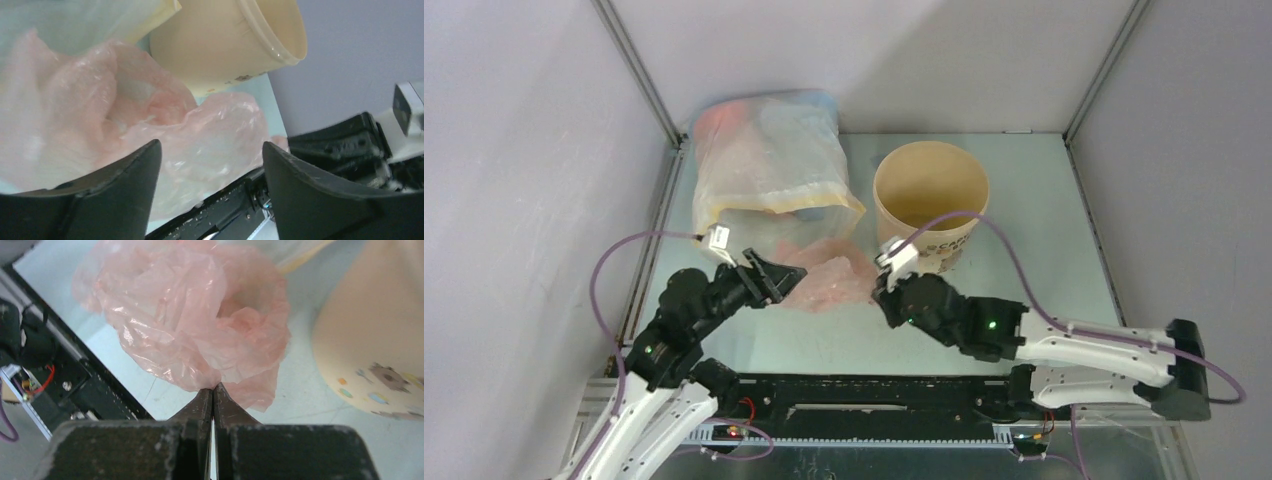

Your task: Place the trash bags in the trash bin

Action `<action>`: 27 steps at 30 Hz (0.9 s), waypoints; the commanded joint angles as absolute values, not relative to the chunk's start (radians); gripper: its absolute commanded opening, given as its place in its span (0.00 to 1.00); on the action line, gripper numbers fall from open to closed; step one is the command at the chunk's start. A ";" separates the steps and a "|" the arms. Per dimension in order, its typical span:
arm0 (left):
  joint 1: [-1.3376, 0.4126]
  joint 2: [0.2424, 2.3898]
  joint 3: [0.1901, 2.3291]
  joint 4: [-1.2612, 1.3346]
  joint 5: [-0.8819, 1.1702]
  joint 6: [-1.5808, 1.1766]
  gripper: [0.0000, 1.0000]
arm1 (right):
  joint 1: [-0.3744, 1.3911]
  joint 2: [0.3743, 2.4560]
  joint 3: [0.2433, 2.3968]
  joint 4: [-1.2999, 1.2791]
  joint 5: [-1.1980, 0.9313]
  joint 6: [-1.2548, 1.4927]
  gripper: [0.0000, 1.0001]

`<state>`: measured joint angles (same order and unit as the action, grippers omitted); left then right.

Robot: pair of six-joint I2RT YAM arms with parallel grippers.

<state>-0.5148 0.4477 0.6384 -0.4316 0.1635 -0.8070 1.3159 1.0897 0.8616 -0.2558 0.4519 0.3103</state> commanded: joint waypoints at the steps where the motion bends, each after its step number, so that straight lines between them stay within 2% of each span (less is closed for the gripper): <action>1: -0.518 0.347 0.690 -0.552 0.010 -0.768 0.85 | 1.217 0.977 0.818 -0.302 0.388 0.439 0.00; 3: -0.518 0.305 0.707 -0.609 -0.058 -0.758 0.90 | 1.178 0.929 0.796 -0.313 0.356 0.466 0.00; 6: -0.518 0.260 0.709 -0.650 -0.100 -0.745 0.90 | 1.129 0.873 0.775 -0.326 0.314 0.494 0.00; 16: -0.518 0.307 0.591 -0.626 -0.038 -0.756 0.92 | 1.090 0.847 0.771 -0.413 0.113 0.404 0.01; 23: -0.517 0.373 0.567 -0.583 -0.053 -0.726 0.92 | 1.133 0.872 0.726 -0.523 -0.062 0.374 0.17; 27: -0.517 0.408 0.557 -0.549 -0.060 -0.721 0.93 | 1.198 0.910 0.712 -0.582 -0.043 0.393 0.36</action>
<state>-0.5148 0.3790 0.5682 -0.6144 -0.0452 -0.7536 1.1469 0.8806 0.7193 -0.5018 -0.0078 0.3935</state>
